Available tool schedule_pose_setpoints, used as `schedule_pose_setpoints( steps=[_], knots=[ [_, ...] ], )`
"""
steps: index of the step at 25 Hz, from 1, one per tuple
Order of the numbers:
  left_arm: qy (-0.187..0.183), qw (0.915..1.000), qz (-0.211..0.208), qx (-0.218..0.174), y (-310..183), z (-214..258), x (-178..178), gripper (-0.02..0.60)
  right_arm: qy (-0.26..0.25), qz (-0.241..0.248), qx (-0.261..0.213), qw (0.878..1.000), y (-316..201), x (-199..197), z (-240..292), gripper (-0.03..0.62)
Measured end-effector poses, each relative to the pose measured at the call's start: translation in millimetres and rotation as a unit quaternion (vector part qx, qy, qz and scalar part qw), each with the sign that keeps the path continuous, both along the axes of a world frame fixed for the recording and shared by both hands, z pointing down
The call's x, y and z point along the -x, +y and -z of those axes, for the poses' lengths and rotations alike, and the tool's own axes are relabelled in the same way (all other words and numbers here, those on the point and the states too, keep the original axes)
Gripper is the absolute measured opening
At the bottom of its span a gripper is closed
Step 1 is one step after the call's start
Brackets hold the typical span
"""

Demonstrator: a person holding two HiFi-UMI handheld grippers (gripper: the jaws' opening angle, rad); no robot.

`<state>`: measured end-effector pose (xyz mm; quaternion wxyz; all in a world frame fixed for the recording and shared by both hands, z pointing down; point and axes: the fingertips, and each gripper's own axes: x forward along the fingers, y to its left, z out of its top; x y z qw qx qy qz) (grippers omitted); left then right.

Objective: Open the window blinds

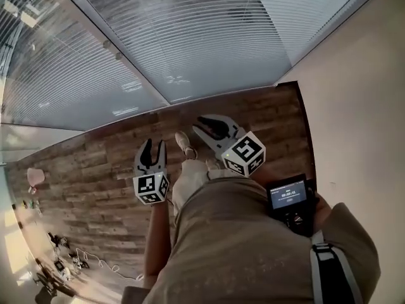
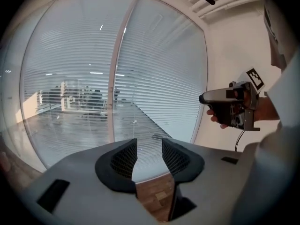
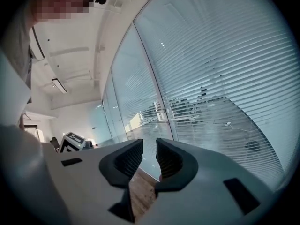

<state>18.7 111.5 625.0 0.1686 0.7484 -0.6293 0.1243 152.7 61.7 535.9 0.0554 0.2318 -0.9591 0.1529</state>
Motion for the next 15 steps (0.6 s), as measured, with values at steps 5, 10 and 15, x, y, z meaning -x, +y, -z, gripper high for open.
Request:
schedule_pose_setpoints(
  steps=[5, 10, 15],
  knots=[
    [-0.001, 0.9998, 0.014, 0.017, 40.0, 1.4, -5.8, 0.163, 0.005, -0.052, 0.022, 0.998, 10.2, -17.6, -2.4, 0.077],
    [-0.007, 0.9996, 0.016, 0.022, 62.3, 7.7, -4.0, 0.163, 0.003, -0.064, 0.031, 0.997, 29.6, -9.0, -6.7, 0.077],
    [-0.013, 0.9999, 0.003, 0.01, 84.3, 15.5, 6.8, 0.163, -0.002, -0.068, 0.038, 0.997, 59.2, 8.1, -11.0, 0.077]
  ],
)
